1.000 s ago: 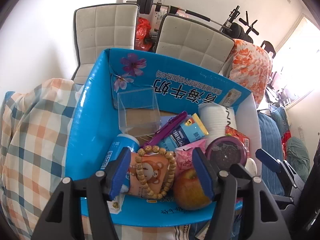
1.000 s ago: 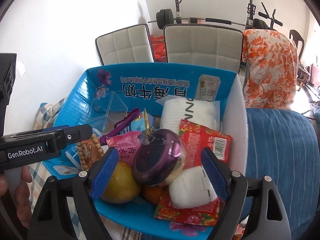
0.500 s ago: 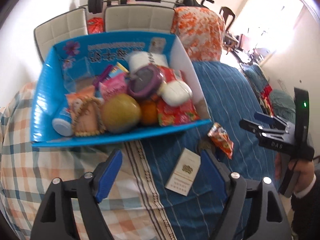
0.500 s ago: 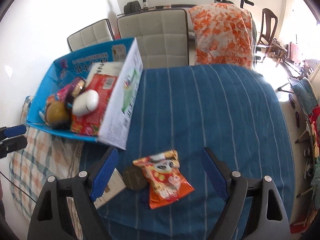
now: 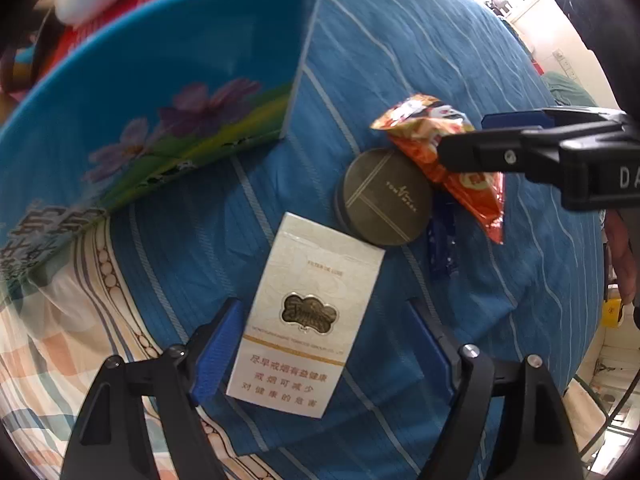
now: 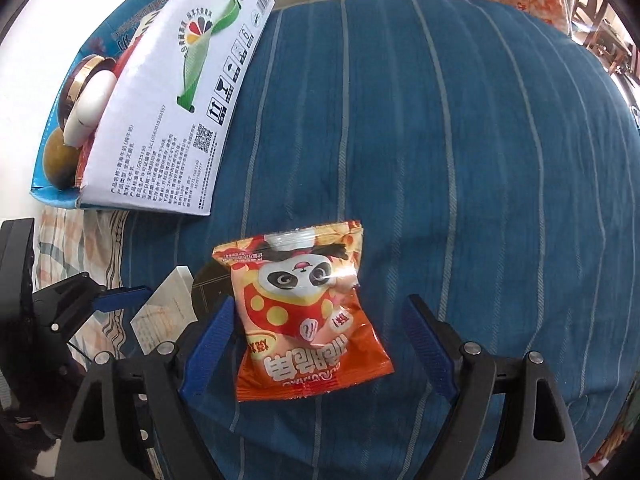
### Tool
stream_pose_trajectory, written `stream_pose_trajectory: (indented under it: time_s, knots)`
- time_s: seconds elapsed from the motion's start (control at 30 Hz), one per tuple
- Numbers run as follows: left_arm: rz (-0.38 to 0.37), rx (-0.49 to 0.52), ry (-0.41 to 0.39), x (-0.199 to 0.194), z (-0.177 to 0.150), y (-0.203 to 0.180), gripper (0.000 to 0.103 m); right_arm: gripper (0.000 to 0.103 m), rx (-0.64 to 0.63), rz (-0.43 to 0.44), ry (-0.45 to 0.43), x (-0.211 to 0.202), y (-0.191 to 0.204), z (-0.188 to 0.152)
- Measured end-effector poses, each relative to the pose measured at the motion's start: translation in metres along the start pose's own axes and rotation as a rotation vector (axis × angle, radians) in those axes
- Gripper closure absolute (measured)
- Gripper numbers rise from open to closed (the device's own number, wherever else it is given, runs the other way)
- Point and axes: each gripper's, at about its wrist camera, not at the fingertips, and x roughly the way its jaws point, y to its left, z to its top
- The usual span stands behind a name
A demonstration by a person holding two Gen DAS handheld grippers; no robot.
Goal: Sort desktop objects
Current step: 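Grasp the white cigarette box with the left tool while the right tool grasps the orange panda snack bag, then carry the cigarette box and panda snack bag into the milk box, open both tools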
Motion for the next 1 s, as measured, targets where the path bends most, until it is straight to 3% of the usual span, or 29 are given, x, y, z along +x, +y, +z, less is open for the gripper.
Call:
stream_pose_trajectory:
  time_s: [0.1,0.2,0.27,0.57,0.8,1.0]
  knots:
    - [0.018,-0.008,-0.011,0.002,-0.003,0.003,0.038,0.016,-0.037,-0.025,0.032,0.011,0.005,0.002]
    - [0.000,-0.013,-0.024,-0.001,-0.008,0.006,0.041,0.019,-0.032,-0.057,0.024,0.017,0.007,0.000]
    - [0.000,-0.010,-0.024,-0.003,-0.013,0.005,0.042,0.035,-0.007,-0.027,-0.018,0.012,0.007,-0.002]
    - [-0.024,-0.008,-0.090,-0.044,-0.050,0.005,0.044,0.041,0.010,-0.071,-0.095,-0.004,0.017,-0.033]
    - [0.014,-0.020,-0.218,-0.105,-0.053,0.016,0.044,0.041,0.039,0.029,-0.207,-0.042,0.029,-0.060]
    - [0.051,-0.021,-0.336,-0.166,-0.047,0.032,0.043,0.041,0.042,0.106,-0.323,-0.085,0.056,-0.049]
